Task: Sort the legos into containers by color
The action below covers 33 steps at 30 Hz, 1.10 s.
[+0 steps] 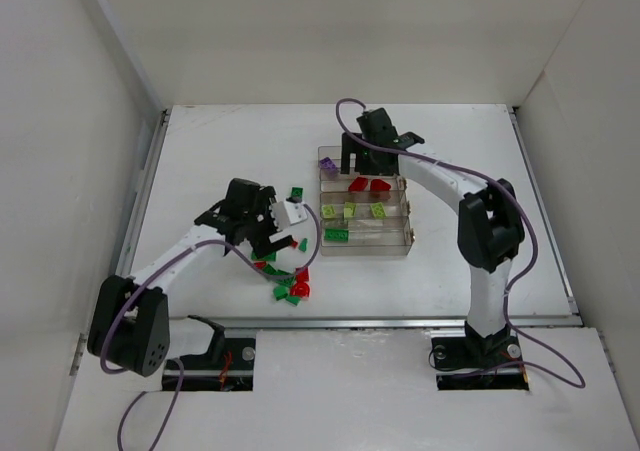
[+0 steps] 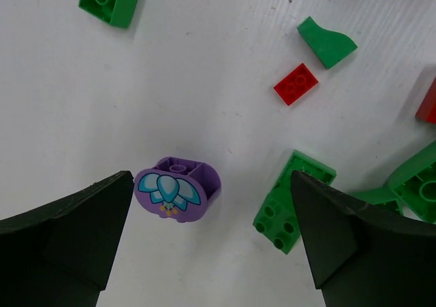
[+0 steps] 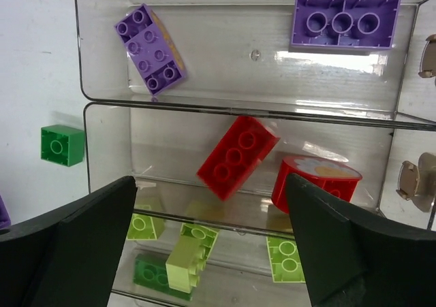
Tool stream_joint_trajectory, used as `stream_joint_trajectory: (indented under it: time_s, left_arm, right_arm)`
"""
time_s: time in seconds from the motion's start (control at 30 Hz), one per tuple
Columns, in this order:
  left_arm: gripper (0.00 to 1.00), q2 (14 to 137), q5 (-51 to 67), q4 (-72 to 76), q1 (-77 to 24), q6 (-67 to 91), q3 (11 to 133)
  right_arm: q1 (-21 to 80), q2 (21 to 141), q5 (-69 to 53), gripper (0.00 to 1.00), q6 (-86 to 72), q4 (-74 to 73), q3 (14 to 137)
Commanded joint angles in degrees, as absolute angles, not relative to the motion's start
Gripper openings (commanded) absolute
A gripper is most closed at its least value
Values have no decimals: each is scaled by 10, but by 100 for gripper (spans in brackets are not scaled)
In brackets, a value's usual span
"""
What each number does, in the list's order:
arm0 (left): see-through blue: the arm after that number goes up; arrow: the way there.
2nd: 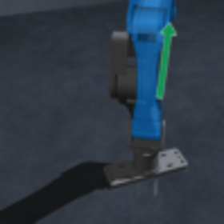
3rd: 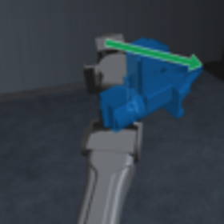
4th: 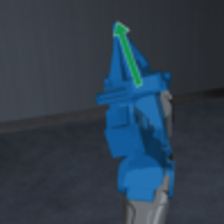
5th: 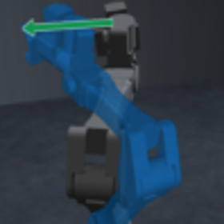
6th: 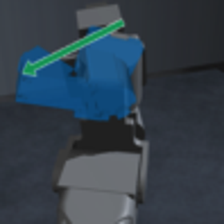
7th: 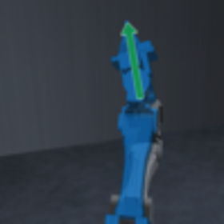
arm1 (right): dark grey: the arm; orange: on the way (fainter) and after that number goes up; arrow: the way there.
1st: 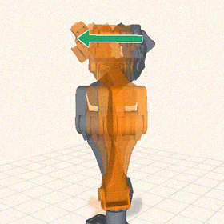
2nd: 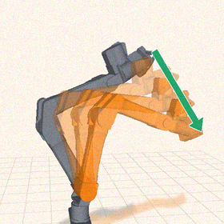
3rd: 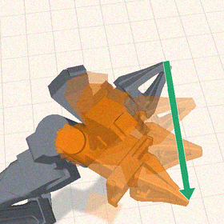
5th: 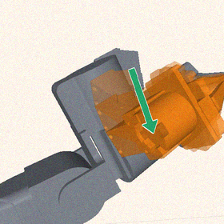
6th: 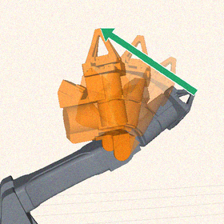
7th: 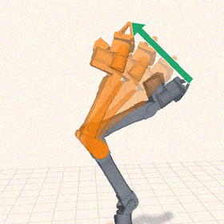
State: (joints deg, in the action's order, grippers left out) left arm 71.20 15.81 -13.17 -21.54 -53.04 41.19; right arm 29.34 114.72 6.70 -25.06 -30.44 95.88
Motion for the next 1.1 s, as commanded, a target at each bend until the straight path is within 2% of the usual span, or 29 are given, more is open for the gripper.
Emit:
stream_joint_trajectory:
  time_s: [0.0,0.13,0.3,0.37,0.6,0.87,1.07]
  left_arm:
    - [99,740,162,-150,-201,-462,472]
    - [99,791,188,-213,-168,-439,540]
    - [98,858,243,-352,-129,-563,618]
    - [98,876,230,-361,-121,-550,634]
    - [99,913,89,-325,-116,-262,686]
    - [99,954,35,-301,-116,-44,698]
    - [99,975,28,-301,-116,39,670]
  right_arm:
    - [295,1102,77,95,-237,-279,963]
    - [306,1080,72,95,-199,-265,951]
    - [311,1067,60,95,-166,-265,951]
    - [311,1067,55,95,-166,-265,951]
    - [311,1050,41,95,-178,-251,930]
    - [311,1050,28,95,-190,-251,924]
    - [311,1033,39,95,-190,-257,913]
